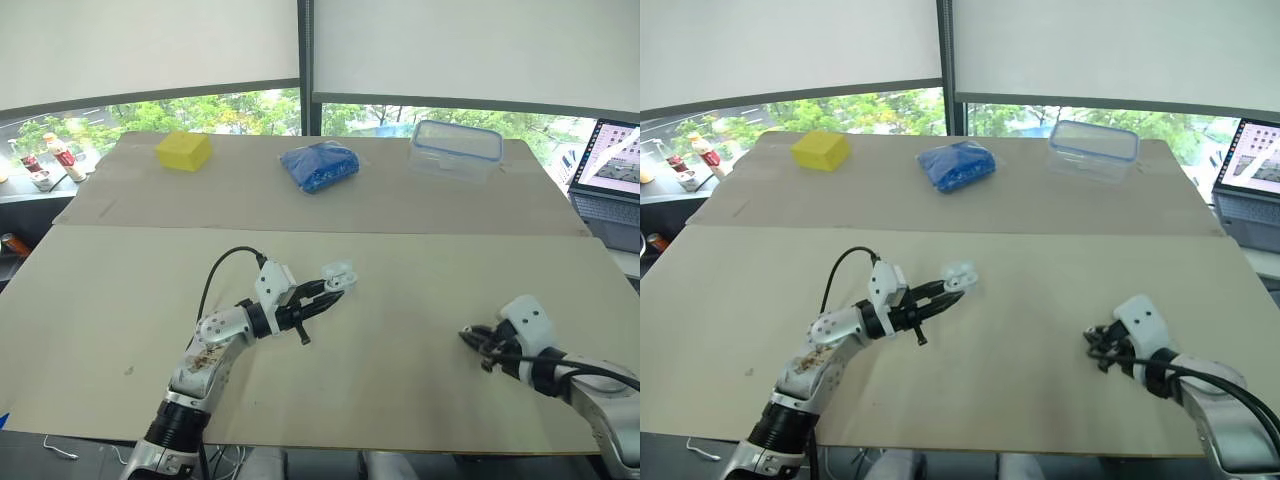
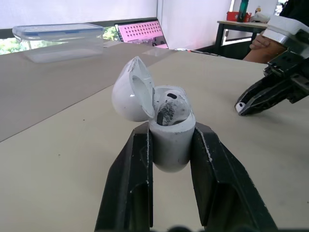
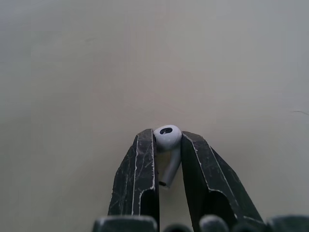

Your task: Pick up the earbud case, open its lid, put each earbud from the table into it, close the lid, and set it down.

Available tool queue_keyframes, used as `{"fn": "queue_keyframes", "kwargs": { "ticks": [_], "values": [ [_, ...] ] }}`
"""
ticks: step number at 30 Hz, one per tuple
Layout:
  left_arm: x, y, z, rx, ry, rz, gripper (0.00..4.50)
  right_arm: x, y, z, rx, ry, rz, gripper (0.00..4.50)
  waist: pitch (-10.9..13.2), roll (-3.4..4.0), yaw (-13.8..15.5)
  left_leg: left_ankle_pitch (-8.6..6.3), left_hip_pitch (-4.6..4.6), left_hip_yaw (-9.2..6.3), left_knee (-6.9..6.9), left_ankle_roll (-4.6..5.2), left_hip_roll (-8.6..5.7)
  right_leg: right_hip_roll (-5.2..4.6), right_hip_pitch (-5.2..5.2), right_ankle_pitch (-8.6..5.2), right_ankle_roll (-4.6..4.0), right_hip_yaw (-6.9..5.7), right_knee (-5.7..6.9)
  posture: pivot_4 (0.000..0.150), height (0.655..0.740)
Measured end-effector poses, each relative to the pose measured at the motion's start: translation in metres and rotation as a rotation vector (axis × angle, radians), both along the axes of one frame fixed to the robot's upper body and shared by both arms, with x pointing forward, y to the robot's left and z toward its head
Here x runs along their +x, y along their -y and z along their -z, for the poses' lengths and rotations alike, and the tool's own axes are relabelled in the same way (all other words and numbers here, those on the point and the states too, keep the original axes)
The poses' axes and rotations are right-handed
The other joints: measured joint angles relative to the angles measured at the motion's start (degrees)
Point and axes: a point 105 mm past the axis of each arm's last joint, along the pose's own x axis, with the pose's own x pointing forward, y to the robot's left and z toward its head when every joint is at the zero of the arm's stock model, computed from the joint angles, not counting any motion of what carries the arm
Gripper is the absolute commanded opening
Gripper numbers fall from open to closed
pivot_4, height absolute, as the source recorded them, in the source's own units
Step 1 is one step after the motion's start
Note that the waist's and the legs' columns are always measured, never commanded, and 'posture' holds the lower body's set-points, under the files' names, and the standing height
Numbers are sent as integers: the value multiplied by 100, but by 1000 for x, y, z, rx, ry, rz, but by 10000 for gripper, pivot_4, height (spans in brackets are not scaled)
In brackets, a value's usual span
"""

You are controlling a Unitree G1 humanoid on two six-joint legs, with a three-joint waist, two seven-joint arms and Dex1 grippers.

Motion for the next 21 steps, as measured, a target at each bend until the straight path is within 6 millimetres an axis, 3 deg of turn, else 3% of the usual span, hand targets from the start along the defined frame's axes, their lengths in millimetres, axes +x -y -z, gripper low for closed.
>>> {"fn": "queue_keyframes", "kwargs": {
  "ticks": [11,16,21],
  "values": [
    [-23,-5,3,24,-5,9,5688,-45,17,-16,-376,-174,-600,3081,3,0,1,0,7,1,0,0,3,1,8,0,0,-2,-4,1500,6859],
    [-24,-5,2,29,-6,3,5688,-55,27,-9,-456,-270,-725,3081,3,-1,2,0,8,1,0,0,3,0,9,0,0,-1,-6,1500,6859],
    [-28,-6,1,33,-7,-2,5688,-48,31,-3,-470,-279,-742,3081,4,0,-1,0,10,2,0,0,3,0,9,0,-1,-1,-6,1500,6859]
  ]
}}
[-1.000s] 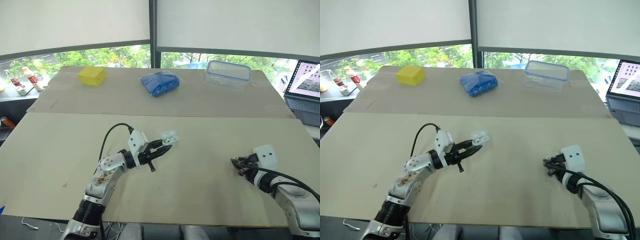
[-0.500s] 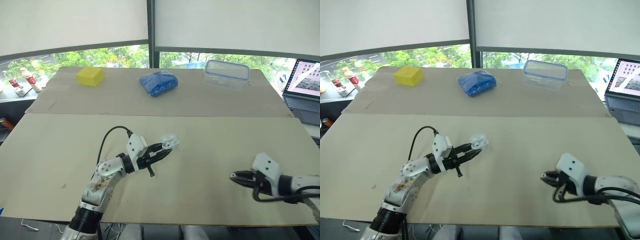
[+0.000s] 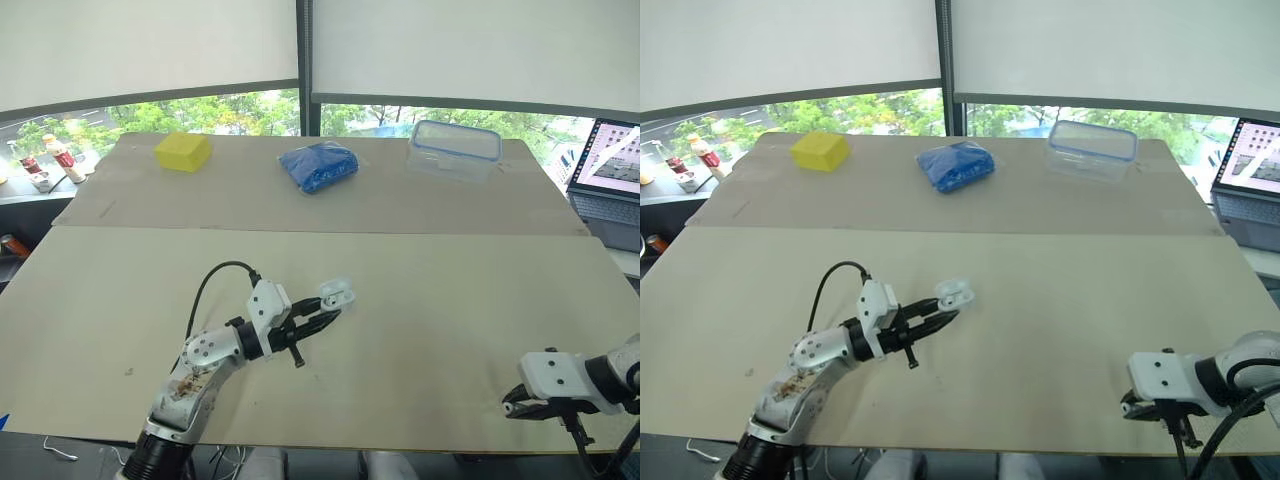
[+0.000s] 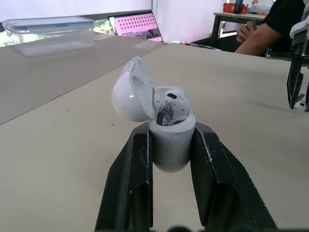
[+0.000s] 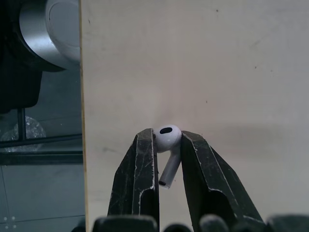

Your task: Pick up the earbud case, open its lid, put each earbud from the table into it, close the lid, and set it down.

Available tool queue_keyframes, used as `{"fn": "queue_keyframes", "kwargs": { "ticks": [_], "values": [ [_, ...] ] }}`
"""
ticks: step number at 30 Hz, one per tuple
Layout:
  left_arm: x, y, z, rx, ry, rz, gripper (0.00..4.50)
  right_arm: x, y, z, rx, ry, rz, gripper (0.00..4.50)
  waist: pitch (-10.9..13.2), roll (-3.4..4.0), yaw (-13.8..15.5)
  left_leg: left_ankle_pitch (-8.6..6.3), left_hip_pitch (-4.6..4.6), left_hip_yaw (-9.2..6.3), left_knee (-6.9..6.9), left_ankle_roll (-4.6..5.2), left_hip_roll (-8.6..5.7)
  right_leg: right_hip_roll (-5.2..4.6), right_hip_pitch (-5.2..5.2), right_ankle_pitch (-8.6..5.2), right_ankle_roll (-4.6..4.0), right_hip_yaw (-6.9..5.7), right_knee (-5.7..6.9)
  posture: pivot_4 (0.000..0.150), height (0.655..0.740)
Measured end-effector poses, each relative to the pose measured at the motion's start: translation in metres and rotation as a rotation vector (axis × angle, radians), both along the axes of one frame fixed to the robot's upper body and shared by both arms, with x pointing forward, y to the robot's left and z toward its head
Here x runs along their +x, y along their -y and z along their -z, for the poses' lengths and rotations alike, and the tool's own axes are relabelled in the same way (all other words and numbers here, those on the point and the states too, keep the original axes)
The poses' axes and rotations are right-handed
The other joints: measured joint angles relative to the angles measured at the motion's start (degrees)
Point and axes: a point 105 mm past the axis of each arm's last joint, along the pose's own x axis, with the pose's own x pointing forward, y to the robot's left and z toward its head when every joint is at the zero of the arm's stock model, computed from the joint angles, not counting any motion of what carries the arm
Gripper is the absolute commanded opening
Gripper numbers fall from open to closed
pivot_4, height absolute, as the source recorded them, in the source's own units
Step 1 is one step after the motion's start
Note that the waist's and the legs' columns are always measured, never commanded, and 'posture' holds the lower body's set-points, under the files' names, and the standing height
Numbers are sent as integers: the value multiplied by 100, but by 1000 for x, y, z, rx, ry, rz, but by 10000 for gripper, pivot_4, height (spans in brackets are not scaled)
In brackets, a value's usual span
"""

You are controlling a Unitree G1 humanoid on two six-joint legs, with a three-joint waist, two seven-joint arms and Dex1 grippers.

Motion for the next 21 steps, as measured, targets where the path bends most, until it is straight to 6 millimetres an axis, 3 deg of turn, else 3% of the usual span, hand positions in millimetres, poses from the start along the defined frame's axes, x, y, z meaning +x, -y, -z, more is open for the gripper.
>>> {"fn": "queue_keyframes", "kwargs": {
  "ticks": [14,16,21],
  "values": [
    [0,-1,3,4,-23,-12,5688,9,-6,3,-16,-1,-57,3081,0,0,7,0,2,0,1,0,0,0,2,0,0,0,1,1500,6859],
    [0,-2,3,4,-23,-12,5688,10,-7,3,-17,-6,-57,13569,0,0,-2,0,4,0,1,0,0,0,4,0,0,0,1,1500,6859],
    [0,-2,4,7,-23,-13,5688,13,-8,4,-15,-5,-57,30735,2,-7,-23,0,34,0,1,0,2,2,35,0,-1,-1,-4,1500,6859]
  ]
}}
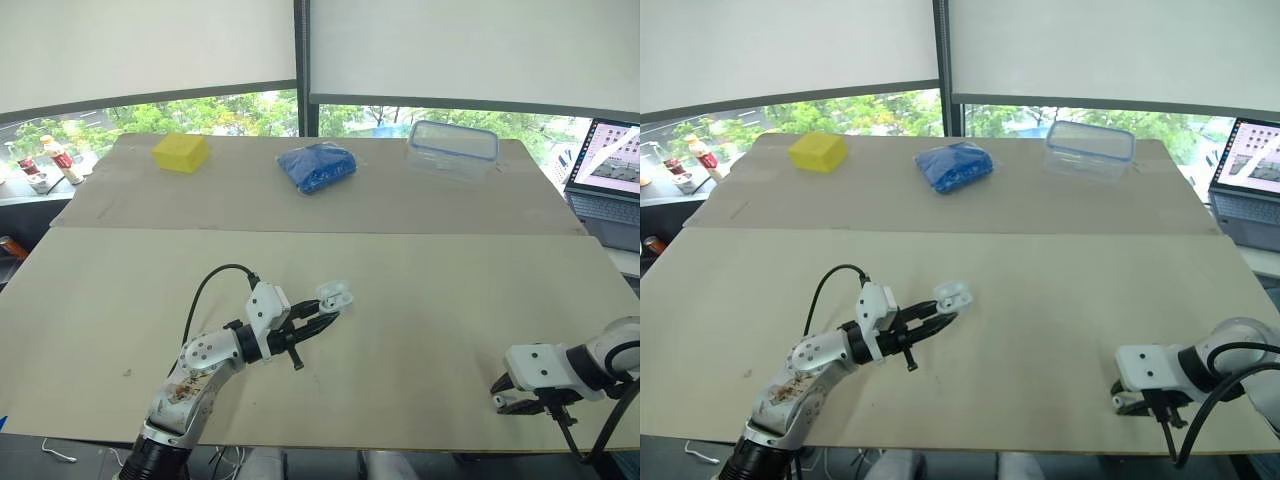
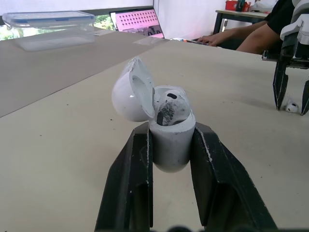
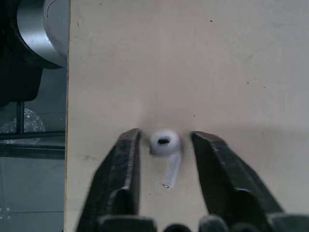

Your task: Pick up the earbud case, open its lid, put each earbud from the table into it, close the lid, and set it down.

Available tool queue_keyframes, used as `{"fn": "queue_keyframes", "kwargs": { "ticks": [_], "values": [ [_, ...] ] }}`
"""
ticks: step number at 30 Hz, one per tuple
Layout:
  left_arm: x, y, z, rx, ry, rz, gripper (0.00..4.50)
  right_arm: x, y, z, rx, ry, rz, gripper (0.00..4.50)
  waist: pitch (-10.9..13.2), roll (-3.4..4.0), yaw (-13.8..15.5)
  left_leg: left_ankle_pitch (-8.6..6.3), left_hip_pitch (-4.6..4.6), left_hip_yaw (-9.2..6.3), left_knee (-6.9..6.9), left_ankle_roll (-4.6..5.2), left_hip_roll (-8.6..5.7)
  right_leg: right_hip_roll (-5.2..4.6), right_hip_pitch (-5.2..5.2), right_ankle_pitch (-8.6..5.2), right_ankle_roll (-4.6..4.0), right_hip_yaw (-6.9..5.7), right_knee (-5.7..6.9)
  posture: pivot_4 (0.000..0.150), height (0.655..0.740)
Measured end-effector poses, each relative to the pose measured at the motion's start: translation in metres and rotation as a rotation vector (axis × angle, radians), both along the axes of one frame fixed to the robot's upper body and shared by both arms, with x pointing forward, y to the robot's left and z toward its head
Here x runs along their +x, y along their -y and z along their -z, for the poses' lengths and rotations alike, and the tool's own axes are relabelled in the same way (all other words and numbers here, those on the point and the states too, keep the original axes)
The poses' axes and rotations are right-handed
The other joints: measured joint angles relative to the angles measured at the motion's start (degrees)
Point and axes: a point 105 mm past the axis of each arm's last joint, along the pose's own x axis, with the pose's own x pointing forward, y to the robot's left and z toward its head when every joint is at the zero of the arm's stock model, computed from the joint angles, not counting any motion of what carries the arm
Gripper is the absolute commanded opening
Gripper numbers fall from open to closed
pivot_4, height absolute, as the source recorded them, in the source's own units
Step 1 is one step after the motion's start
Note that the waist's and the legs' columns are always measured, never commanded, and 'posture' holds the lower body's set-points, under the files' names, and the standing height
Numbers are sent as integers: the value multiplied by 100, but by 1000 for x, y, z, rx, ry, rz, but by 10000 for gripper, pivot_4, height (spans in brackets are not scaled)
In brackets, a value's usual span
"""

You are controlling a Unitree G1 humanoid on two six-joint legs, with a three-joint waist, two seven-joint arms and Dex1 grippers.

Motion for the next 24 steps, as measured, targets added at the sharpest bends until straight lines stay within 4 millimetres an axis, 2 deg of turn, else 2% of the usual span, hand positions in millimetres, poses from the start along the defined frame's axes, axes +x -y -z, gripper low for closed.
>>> {"fn": "queue_keyframes", "kwargs": {
  "ticks": [2,7,10,13,17,20,24],
  "values": [
    [0,0,0,1,0,0,5688,1,0,0,-1,5,4,30735,1,-1,1,0,28,0,-2,0,0,0,29,-1,1,0,-6,1500,6859],
    [0,-1,0,5,-1,0,5688,-2,0,-4,-24,5,27,30735,4,14,24,0,33,0,-2,0,-2,-2,33,-1,2,0,-5,1500,6859],
    [0,-2,1,6,-3,-1,5688,-4,-2,-21,-114,39,38,30735,9,36,32,0,28,0,-2,0,-2,-4,31,-2,3,0,-6,1500,6859],
    [0,-1,1,4,-4,1,5688,-8,-12,-30,-151,62,41,30735,11,34,32,-1,28,-1,-5,1,0,-2,31,-2,3,-2,-9,1500,6859],
    [-1,0,1,3,-5,5,5688,-14,-17,-25,-203,61,28,30735,11,34,38,-1,24,0,-2,0,-6,-8,31,-3,5,-1,-12,1500,6859],
    [-1,2,1,1,-4,12,5688,-9,-12,-24,-284,97,14,30735,11,33,35,-1,26,1,-3,0,-5,-7,30,-4,6,-2,-12,1500,6859],
    [-1,3,0,-1,-2,16,5688,-5,-11,-19,-308,111,9,30735,13,33,34,-1,24,0,-5,0,-4,-6,27,-4,5,-2,-12,1500,6859]
  ]
}}
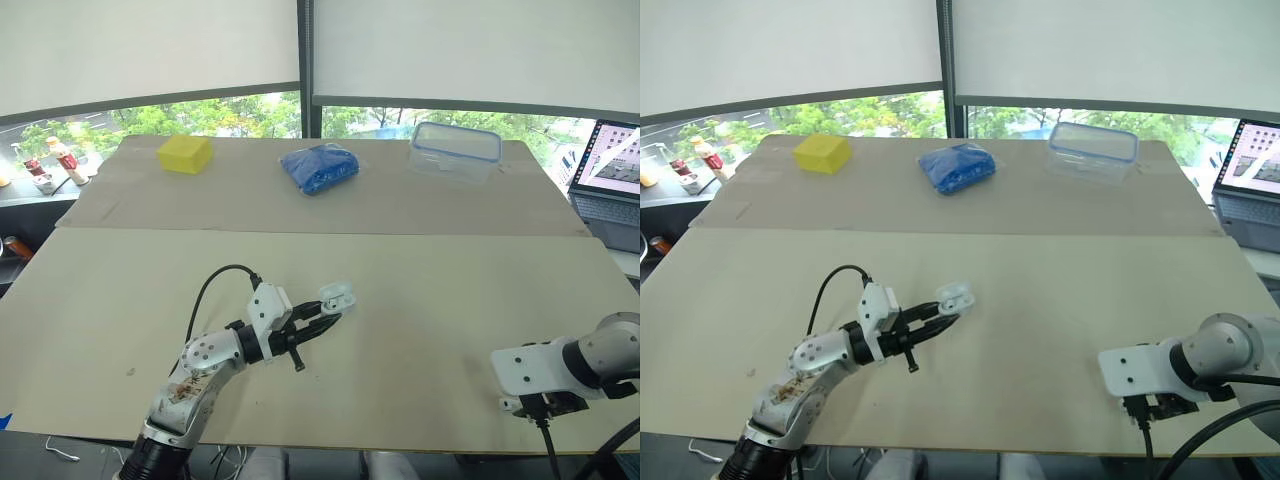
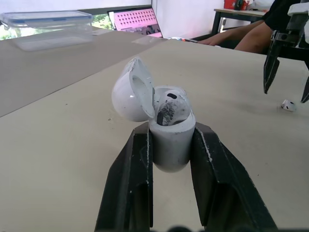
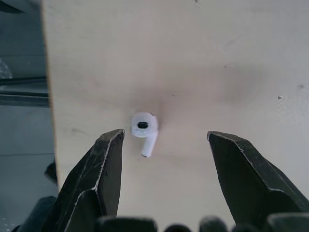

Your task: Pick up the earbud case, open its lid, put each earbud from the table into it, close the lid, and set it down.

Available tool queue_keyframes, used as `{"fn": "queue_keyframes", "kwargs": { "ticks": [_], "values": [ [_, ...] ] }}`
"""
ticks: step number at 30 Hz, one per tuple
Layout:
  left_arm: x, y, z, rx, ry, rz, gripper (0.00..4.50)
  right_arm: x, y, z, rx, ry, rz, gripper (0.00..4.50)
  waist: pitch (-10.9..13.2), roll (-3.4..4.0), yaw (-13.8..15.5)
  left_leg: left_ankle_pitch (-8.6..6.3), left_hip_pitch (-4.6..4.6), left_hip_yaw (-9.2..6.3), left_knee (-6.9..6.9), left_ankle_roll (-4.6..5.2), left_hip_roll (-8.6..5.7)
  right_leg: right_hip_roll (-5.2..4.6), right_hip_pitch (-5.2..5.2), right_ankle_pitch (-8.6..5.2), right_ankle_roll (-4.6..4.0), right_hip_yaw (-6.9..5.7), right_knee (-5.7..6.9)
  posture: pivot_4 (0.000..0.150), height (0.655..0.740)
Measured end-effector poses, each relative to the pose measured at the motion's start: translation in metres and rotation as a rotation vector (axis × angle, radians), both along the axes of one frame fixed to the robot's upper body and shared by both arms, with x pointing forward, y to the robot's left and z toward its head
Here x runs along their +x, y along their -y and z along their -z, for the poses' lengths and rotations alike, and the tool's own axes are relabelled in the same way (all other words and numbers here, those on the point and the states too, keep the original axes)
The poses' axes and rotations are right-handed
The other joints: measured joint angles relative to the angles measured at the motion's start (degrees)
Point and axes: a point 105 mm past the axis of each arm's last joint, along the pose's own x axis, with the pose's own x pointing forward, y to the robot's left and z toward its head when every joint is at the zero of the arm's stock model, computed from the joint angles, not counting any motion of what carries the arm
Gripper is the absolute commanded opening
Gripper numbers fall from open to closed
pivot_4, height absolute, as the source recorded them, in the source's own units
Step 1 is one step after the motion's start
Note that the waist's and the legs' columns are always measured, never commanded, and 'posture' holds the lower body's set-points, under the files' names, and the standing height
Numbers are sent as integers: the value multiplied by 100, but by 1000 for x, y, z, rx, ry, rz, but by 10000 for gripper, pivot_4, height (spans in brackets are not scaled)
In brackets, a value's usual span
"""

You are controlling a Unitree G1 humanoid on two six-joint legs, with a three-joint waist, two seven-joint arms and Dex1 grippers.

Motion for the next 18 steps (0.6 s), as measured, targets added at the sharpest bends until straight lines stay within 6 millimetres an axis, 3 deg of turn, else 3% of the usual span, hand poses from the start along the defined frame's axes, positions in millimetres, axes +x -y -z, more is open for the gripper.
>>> {"fn": "queue_keyframes", "kwargs": {
  "ticks": [16,18],
  "values": [
    [0,0,1,0,-2,-5,5688,2,-2,11,8,-26,-2,30735,1,0,0,0,0,0,0,0,0,-1,1,0,0,0,-1,1500,6859],
    [0,0,1,0,-2,-5,5688,2,-2,11,8,-30,1,25461,1,0,1,0,0,0,0,0,0,-1,1,0,0,0,-1,1500,6859]
  ]
}}
